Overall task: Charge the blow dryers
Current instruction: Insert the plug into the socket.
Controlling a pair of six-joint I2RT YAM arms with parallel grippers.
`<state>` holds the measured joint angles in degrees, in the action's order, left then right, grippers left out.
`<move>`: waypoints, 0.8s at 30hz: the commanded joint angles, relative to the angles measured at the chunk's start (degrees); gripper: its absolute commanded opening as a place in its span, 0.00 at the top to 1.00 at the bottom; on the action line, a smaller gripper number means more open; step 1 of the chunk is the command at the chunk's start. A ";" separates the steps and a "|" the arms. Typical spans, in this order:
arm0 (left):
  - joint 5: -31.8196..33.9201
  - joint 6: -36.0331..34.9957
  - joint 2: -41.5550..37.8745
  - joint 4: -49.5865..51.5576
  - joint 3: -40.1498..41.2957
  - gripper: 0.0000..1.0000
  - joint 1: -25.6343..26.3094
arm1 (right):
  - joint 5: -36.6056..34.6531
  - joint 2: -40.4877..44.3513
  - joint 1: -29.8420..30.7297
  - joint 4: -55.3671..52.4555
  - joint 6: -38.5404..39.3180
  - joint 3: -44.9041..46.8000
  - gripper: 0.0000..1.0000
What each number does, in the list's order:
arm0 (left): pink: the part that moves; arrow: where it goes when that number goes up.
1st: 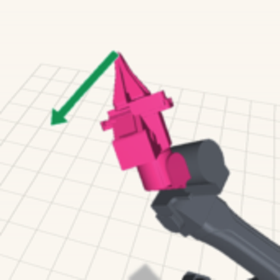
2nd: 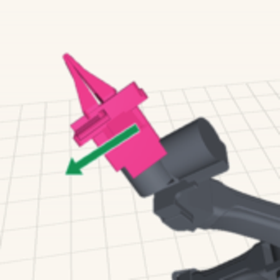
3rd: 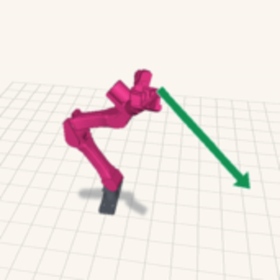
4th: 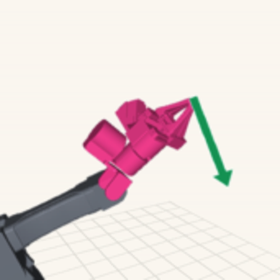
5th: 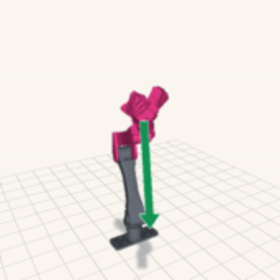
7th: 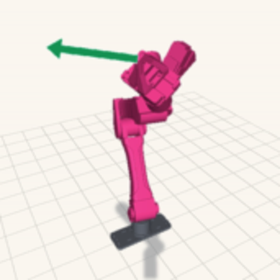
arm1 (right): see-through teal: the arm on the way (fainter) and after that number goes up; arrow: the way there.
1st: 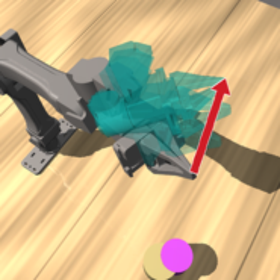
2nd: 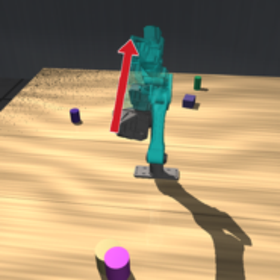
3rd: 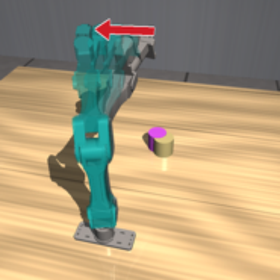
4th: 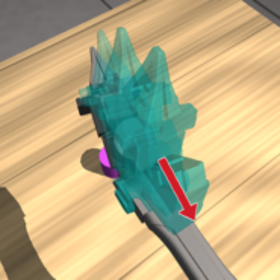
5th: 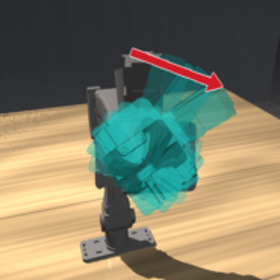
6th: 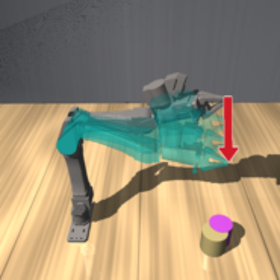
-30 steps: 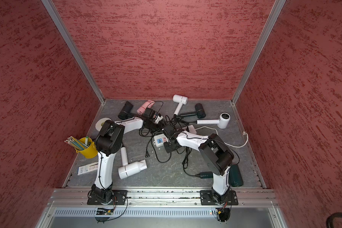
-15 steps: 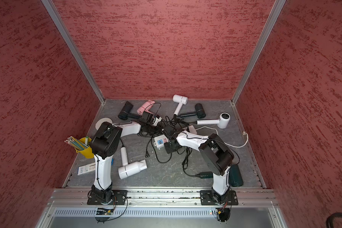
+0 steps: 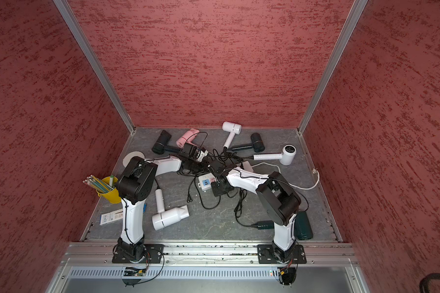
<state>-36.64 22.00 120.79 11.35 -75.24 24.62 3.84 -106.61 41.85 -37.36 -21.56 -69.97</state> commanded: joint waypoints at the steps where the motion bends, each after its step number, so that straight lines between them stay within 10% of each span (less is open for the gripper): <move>1: -4.05 -2.56 4.17 14.27 3.08 0.60 5.00 | -5.65 0.87 -1.60 14.44 -3.50 -2.65 1.00; 24: -5.45 -2.66 4.36 14.31 2.75 0.60 5.44 | -7.23 -1.70 -2.11 14.36 -4.31 -5.38 1.00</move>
<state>-36.71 21.58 120.88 11.97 -75.66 25.17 4.73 -107.87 41.69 -36.34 -26.13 -70.78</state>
